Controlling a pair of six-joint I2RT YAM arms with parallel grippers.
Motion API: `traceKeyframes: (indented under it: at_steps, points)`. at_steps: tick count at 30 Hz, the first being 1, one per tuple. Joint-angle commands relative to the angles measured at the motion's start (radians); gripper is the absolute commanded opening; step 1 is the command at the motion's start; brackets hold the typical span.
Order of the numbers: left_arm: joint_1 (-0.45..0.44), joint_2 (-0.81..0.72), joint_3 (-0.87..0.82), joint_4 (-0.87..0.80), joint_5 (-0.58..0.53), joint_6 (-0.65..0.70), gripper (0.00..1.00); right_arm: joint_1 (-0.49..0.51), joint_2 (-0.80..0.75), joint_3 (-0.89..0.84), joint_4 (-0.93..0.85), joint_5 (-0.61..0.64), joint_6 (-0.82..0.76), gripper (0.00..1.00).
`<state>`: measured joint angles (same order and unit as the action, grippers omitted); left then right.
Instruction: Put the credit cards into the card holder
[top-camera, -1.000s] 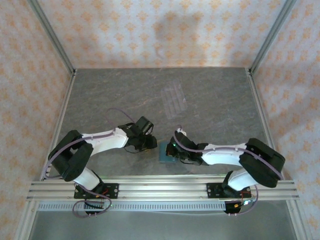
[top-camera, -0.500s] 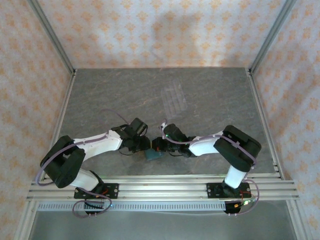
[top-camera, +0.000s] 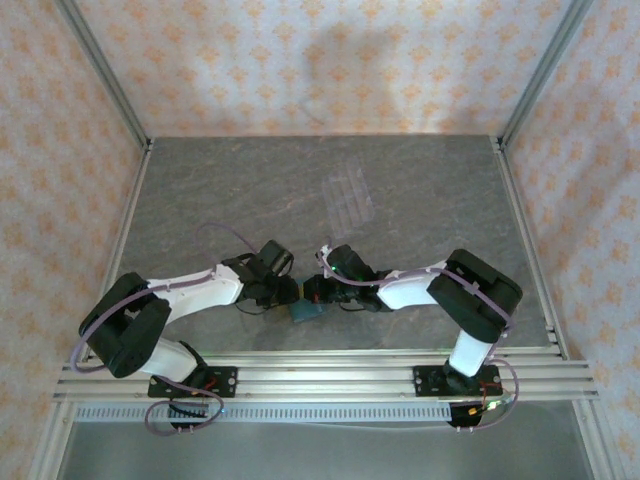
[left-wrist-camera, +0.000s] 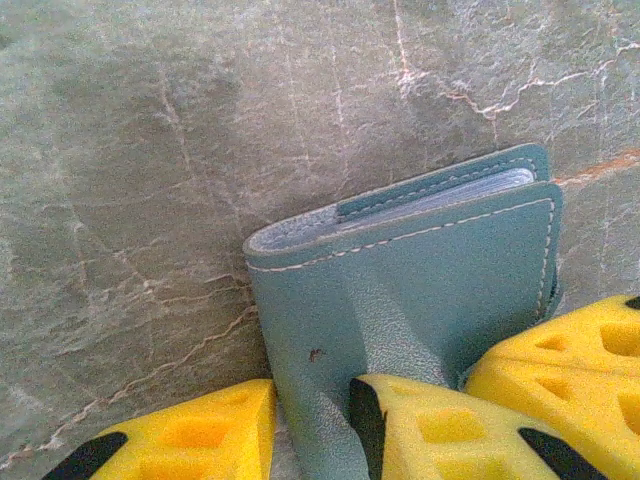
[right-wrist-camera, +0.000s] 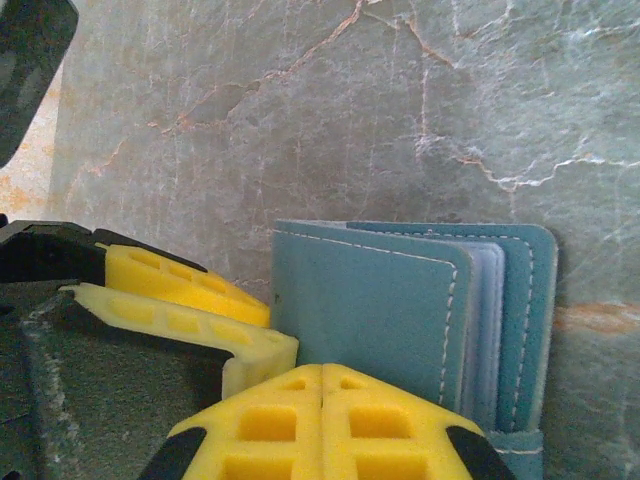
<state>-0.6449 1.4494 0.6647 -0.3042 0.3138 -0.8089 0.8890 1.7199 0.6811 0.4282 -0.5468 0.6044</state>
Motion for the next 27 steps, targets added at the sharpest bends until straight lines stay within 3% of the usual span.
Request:
traceKeyframes:
  at_steps: [1, 27]
  points:
    - [0.011, 0.059, -0.048, 0.025, -0.038, 0.014, 0.3, 0.007, 0.006, -0.008, -0.017, -0.05, -0.008, 0.0]
    - [-0.001, 0.112, -0.082, 0.104, -0.034, -0.033, 0.28, 0.109, 0.071, -0.048, 0.018, 0.087, 0.08, 0.0]
